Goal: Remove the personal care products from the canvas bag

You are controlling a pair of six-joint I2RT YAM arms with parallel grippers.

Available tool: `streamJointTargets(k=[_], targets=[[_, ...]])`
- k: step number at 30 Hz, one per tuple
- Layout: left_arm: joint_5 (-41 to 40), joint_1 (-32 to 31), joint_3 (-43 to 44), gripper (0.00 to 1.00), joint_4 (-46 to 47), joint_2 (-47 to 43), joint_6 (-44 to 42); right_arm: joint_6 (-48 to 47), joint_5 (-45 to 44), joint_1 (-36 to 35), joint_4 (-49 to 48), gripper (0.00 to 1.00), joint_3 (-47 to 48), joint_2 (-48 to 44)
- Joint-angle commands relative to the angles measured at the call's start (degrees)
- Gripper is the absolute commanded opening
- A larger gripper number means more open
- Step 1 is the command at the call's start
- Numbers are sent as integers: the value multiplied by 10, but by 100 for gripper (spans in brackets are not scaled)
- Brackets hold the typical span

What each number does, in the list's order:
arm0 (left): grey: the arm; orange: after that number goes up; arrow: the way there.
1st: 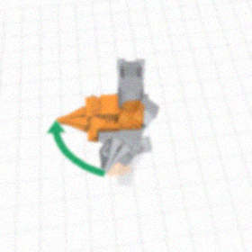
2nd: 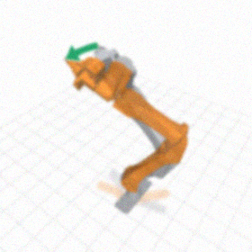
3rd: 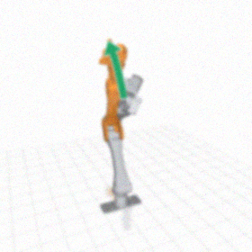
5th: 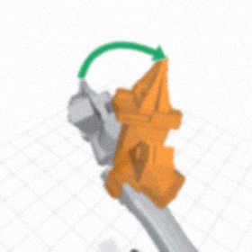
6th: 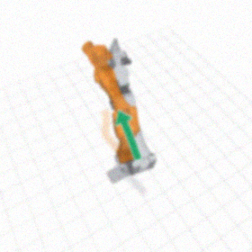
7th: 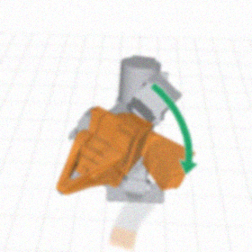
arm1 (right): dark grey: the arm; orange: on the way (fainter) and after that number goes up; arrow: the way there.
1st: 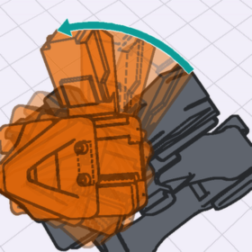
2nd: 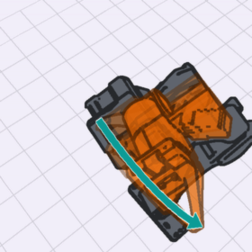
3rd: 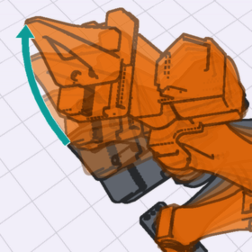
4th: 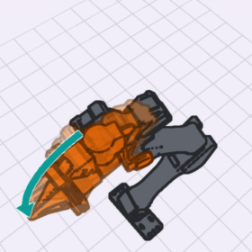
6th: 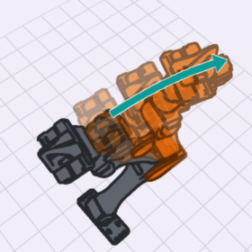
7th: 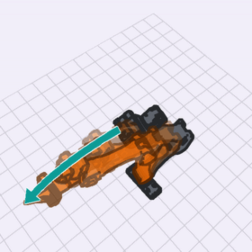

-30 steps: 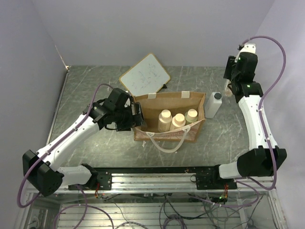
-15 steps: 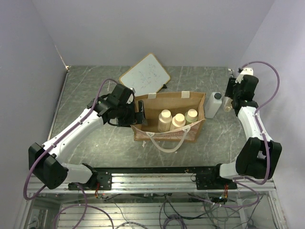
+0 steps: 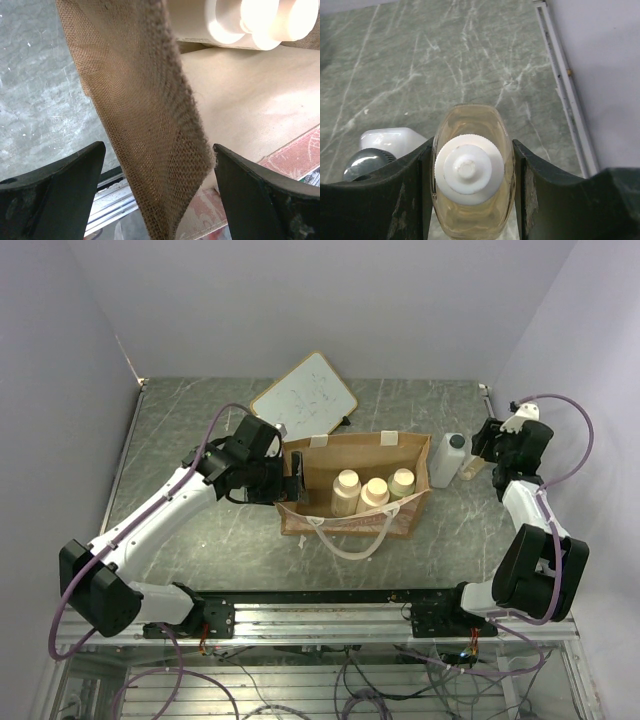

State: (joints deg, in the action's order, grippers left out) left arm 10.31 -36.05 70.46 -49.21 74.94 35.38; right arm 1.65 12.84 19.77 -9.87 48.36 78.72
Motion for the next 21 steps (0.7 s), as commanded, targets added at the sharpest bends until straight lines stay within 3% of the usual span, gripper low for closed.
streamJointTargets(k=[1, 21], targets=[[17, 4, 24, 99, 0, 12, -17, 15, 34, -2, -101, 0, 12, -3], [4, 4, 23, 99, 1, 7, -10, 42, -11, -8, -127, 1, -31, 17]])
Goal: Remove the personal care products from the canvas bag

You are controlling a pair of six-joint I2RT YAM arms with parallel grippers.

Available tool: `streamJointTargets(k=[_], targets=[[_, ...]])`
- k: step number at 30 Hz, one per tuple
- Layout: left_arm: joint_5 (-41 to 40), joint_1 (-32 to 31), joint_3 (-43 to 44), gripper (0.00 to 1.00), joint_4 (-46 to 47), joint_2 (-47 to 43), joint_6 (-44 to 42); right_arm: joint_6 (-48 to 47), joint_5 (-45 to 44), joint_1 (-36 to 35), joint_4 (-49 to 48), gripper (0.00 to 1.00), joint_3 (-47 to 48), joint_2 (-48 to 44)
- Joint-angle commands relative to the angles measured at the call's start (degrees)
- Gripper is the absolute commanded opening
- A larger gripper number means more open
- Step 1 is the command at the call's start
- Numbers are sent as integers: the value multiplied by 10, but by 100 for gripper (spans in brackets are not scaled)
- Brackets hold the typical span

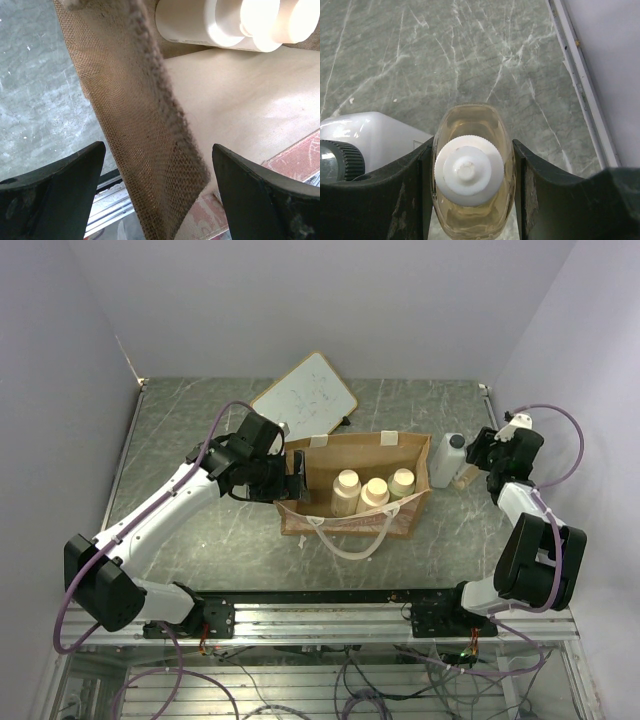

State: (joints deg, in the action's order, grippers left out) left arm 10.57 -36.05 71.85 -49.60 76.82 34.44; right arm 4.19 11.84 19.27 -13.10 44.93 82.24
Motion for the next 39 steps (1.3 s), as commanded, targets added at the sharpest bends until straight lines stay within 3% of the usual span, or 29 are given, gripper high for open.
streamJointTargets(k=[1, 8, 13, 16, 28, 34, 36, 39], targets=[[1, 4, 7, 99, 6, -13, 0, 18, -2, -4, -98, 2, -1, -19], [-6, 4, 13, 99, 3, -13, 3, 22, -11, -9, -101, 16, -13, -19], [-8, 4, 14, 99, 3, -14, 5, 28, -12, -10, -77, 49, 8, -12], [-11, 4, 14, 99, 4, -16, 6, 28, -18, -11, -60, 55, 18, -18], [-4, 4, 3, 99, 3, -34, 24, 51, -82, -19, 70, 71, 95, -94], [15, 4, -27, 99, 24, -59, 58, 48, -167, -106, 214, 74, 189, -144], [21, 5, -41, 99, 34, -70, 73, 59, -155, -143, 267, 74, 220, -162], [35, 5, -70, 99, 56, -82, 98, 110, -69, -187, 335, 74, 247, -192]])
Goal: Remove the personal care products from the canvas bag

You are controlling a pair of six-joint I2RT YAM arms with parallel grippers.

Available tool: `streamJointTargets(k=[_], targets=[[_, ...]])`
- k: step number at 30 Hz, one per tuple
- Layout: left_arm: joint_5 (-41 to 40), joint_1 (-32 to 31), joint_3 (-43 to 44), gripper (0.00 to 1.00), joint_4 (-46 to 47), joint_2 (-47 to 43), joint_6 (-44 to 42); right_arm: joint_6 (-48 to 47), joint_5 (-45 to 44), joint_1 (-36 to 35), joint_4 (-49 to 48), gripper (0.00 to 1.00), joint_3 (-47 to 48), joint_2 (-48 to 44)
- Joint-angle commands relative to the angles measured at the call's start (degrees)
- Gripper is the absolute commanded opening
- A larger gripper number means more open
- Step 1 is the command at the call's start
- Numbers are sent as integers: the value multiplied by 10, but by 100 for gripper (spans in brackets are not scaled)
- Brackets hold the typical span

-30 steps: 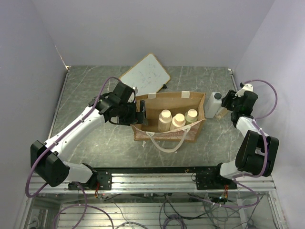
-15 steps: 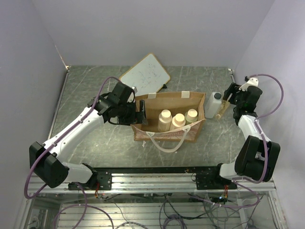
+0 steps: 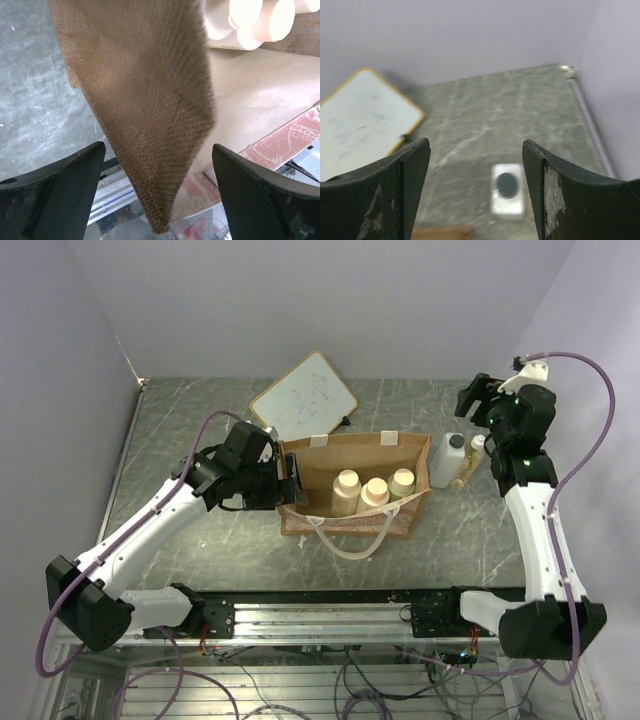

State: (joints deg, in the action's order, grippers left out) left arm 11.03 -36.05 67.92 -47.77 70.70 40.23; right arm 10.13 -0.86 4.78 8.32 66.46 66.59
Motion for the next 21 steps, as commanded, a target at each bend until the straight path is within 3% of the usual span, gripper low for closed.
streamJointTargets(k=[1, 8, 15, 21], targets=[[37, 5, -41, 99, 44, -24, 49, 72, 99, -50, 136, 74, 33, -45], [93, 4, -98, 99, 86, -28, 92, 150, 228, -174, 231, 75, 40, -80], [124, 3, -139, 99, 113, -28, 108, 141, 218, -318, 309, 74, 54, -39], [138, -3, -177, 99, 134, -27, 118, 176, 193, -426, 295, 71, -34, -42]])
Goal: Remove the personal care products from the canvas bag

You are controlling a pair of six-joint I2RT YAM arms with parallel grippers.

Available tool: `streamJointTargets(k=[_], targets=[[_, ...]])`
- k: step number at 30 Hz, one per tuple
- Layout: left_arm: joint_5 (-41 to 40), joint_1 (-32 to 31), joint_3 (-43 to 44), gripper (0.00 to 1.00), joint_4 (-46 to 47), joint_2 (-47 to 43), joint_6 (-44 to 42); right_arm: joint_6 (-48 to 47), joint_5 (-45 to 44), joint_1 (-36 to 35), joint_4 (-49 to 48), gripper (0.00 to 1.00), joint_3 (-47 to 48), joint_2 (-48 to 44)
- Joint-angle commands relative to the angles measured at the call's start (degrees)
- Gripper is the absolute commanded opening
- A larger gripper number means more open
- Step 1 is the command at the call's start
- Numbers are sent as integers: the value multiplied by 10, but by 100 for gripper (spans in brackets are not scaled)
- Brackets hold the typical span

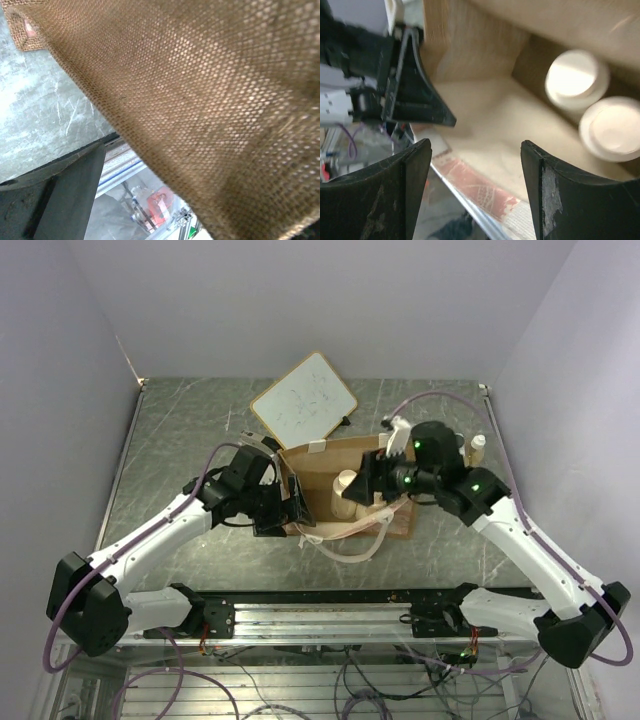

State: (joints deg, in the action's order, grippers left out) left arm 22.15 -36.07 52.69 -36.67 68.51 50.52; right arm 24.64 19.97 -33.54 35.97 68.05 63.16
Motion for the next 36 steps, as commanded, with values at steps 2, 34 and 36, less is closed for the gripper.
streamJointTargets(k=[2, 34, 36], targets=[[29, -5, -41, 99, 34, -9, 20, 46, -22, -60, 13, 68, -87, -10], [31, -9, -36, 99, 15, 2, -13, -34, -432, -157, -65, 66, 16, 200], [28, -9, -28, 99, 7, 7, -22, -36, -429, -157, -74, 66, 14, 206]])
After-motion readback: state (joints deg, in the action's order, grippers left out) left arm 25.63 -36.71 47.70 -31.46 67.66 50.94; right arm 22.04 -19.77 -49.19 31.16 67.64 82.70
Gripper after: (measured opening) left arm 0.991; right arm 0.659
